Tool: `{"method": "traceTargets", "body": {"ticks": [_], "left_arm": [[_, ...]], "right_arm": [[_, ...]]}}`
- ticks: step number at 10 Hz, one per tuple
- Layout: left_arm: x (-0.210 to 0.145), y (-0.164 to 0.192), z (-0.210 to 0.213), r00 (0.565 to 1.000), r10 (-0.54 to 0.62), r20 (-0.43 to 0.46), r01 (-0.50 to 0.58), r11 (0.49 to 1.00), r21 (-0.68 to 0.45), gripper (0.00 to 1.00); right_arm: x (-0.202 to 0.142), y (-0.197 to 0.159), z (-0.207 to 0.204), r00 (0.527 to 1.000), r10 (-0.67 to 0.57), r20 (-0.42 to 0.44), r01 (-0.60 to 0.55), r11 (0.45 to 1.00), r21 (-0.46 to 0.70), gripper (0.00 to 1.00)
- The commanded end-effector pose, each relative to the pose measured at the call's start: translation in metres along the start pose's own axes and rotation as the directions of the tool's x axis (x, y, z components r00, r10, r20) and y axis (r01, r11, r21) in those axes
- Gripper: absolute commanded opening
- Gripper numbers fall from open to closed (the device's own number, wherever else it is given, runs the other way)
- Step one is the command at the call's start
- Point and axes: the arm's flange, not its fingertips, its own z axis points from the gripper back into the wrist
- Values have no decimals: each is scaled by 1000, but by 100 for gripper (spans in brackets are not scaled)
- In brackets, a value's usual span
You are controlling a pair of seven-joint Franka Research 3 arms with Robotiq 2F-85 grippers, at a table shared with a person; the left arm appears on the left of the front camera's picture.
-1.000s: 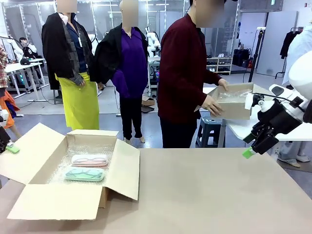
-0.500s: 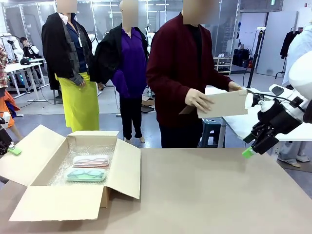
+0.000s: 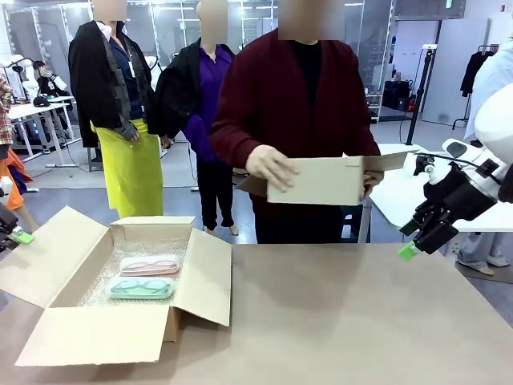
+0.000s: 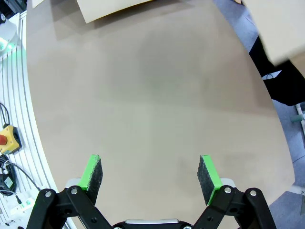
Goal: Pack the glasses set securely to prepare it for shipping.
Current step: Position the Package Box on the left side of the table.
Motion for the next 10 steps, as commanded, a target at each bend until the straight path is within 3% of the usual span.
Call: {"method": "traceTargets", "body": {"ticks": [1,3,4,5,7,8,10], "left_arm": [[-15,-22,-2,997,11,78,-23,988,155,100],[-25,-48,6,994,-56,96,34,975,222,100],[-29,-59,7,992,-82,94,57,969,241,93],[-33,-68,6,992,-104,78,81,963,256,100],[-33,-69,-2,990,-122,71,99,958,269,100],[-35,-65,-10,986,-162,27,154,970,188,100],[-27,-74,9,990,-126,69,106,965,241,100]], "right_arm": [[1,0,1,1000,11,-12,-11,1000,4,100],[1,0,1,1000,11,-12,-11,1000,4,100],[1,0,1,1000,11,-12,-11,1000,4,100],[1,0,1,1000,11,-12,-11,1000,4,100],[1,0,1,1000,11,-12,-11,1000,4,100],[1,0,1,1000,11,-12,-11,1000,4,100],[1,0,1,1000,11,-12,-11,1000,4,100]]}}
